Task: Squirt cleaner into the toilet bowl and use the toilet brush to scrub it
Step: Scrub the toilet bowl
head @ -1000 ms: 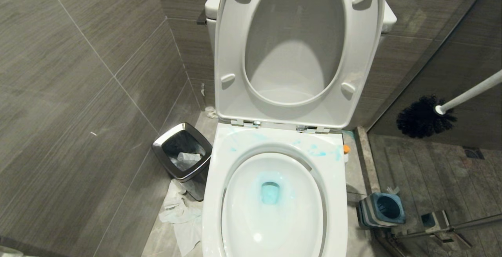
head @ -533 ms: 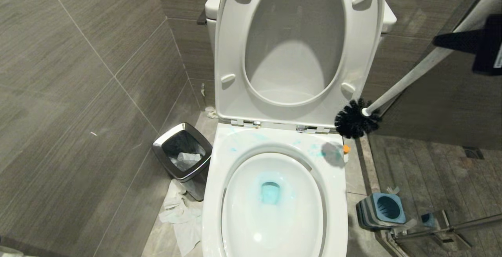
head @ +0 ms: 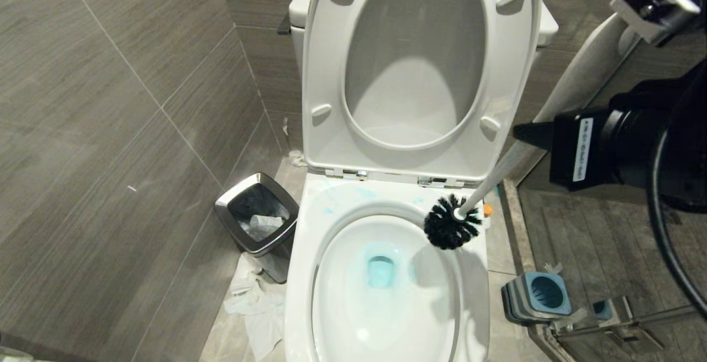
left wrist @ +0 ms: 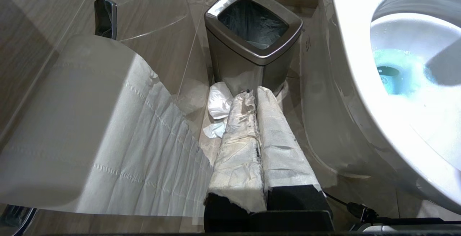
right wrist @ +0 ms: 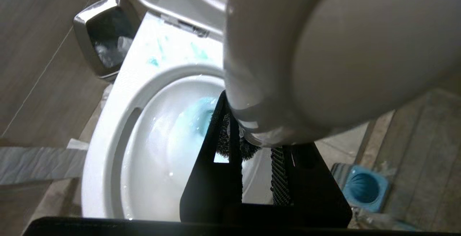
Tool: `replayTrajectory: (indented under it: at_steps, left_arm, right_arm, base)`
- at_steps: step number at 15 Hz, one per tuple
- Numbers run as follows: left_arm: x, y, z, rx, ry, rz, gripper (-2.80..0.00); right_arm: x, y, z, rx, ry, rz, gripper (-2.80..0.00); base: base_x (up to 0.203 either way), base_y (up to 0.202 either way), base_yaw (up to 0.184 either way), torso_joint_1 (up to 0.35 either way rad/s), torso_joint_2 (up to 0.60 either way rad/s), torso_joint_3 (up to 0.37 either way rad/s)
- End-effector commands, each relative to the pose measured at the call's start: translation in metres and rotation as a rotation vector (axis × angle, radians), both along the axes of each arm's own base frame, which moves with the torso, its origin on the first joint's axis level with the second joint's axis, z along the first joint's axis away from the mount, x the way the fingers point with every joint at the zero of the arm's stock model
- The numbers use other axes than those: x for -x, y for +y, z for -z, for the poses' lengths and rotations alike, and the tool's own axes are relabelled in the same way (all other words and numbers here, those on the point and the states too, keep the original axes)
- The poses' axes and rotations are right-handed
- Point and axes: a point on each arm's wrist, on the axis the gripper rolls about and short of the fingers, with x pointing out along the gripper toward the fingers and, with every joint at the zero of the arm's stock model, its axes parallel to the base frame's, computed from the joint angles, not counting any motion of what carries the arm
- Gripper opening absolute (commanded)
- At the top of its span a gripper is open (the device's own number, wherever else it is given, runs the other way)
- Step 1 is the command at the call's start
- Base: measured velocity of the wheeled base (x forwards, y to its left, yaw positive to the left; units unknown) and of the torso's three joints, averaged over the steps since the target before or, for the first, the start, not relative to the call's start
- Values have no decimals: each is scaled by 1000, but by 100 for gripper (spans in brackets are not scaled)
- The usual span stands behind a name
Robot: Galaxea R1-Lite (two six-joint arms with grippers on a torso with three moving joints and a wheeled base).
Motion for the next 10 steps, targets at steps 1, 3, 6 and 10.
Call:
replayTrajectory:
  at_steps: [1, 3, 6, 10]
  left_arm:
    - [0, 0, 0, 0, 2, -1, -280]
    - [0, 0, 0, 0, 2, -1, -280]
    - [0, 0, 0, 2, 2, -1, -280]
    - [0, 0, 0, 2, 2, -1, -280]
  right_arm:
    - [-7, 14, 18, 25, 54, -3, -280]
    - [-13, 21, 37, 43, 108, 3, -280]
    - [-22, 34, 59, 75, 183, -34, -280]
    - [-48, 60, 89, 85, 222, -14, -280]
  base:
    - [0, 0, 0, 0, 0, 0]
    - [0, 0, 0, 0, 0, 0]
    - [0, 0, 0, 0, 0, 0]
    - [0, 0, 0, 0, 0, 0]
